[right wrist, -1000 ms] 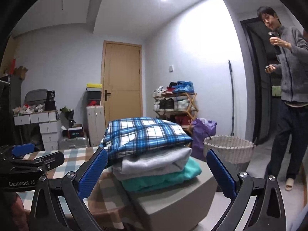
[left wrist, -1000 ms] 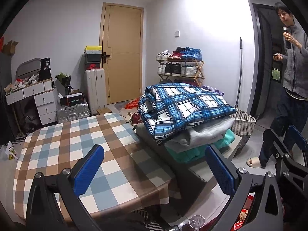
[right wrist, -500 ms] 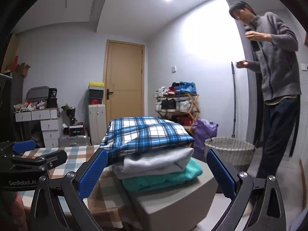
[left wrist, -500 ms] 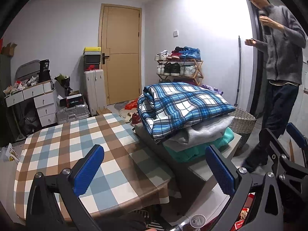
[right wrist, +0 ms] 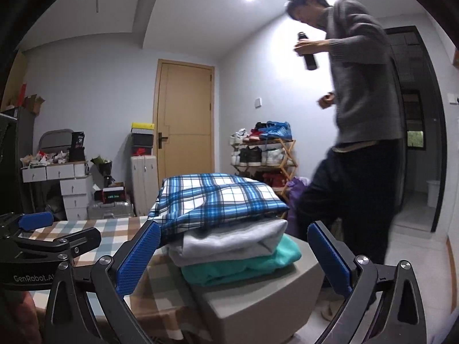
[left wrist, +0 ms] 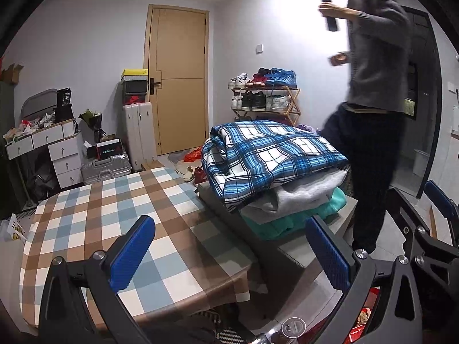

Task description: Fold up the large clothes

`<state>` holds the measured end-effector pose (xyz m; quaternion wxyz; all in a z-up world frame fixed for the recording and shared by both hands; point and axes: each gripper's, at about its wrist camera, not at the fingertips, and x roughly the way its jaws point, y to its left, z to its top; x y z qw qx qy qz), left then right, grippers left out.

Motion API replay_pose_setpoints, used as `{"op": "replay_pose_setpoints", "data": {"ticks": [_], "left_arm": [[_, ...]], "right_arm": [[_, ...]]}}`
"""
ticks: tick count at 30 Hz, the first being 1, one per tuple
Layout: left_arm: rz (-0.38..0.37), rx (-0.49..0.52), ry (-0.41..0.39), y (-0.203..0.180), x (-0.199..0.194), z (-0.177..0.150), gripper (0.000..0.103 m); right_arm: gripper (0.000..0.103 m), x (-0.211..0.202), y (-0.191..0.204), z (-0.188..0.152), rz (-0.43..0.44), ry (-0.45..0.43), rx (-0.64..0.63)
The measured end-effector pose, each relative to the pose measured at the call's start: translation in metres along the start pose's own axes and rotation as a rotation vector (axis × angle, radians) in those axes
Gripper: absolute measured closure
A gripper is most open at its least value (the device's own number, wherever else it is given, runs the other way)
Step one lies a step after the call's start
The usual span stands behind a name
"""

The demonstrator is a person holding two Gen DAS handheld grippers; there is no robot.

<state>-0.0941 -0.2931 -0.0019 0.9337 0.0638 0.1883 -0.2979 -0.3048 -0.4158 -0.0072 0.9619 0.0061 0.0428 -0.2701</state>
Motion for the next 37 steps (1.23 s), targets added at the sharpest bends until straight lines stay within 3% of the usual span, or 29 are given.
{"op": "replay_pose_setpoints", "data": {"ticks": [37], "left_arm": [[0.000,-0.013,0.016,0.0043,0.0057,-0.0035,0.001]], "right_arm": [[0.000,0.0064,0.0013,-0.0055,-0.014,0.036,0.005]]}}
